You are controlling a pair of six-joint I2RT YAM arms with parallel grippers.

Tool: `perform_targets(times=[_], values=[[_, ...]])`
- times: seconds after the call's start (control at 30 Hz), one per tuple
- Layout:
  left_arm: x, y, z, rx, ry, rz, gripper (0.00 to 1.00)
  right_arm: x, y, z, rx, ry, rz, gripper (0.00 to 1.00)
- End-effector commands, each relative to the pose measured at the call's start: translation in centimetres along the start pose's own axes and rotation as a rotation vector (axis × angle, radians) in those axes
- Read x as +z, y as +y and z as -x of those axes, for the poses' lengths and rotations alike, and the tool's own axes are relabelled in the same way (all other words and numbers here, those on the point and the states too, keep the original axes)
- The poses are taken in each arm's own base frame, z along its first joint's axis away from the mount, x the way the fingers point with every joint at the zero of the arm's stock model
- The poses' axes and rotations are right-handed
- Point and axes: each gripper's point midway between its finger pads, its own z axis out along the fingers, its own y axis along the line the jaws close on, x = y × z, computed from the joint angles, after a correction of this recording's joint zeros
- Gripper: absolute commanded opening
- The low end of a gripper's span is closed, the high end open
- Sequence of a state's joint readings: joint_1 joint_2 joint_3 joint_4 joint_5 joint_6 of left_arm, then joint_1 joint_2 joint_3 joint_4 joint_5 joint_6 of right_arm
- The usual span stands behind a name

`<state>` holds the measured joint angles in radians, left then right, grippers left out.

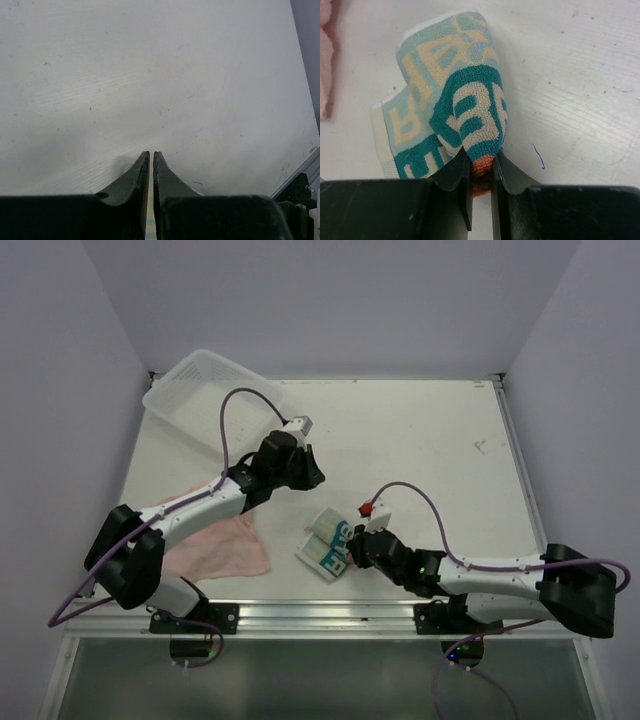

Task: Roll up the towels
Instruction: Roll the towel

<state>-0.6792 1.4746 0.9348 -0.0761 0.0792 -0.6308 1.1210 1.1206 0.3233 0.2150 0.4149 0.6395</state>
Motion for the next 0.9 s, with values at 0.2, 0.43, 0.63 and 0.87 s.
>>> perform_targets(times=[0.2, 0.43, 0.63, 0.87], values=[[-1.1, -1.2, 1.5, 0.025, -0.02, -0.039, 0.1, -1.0, -0.8, 3.1, -0.223, -0.237, -0.335, 0.0], [-1.6, -1.5, 0.9, 0.015, -0.011, -0.063, 0.1, -0.1, 1.6, 1.2, -0.428, -0.23, -0.429, 0.0], [-2.0, -1.8, -1.1, -0.016, 0.012, -0.11, 0.1, -0.2, 4.1, -0.7, -0.68, -0.23, -0.513, 0.0], [-2.0, -2.8, -5.0, -0.023, 0.06, -0.151, 0.1, 0.2, 6.3, -2.6, -0.797, -0.215, -0.512, 0.0]])
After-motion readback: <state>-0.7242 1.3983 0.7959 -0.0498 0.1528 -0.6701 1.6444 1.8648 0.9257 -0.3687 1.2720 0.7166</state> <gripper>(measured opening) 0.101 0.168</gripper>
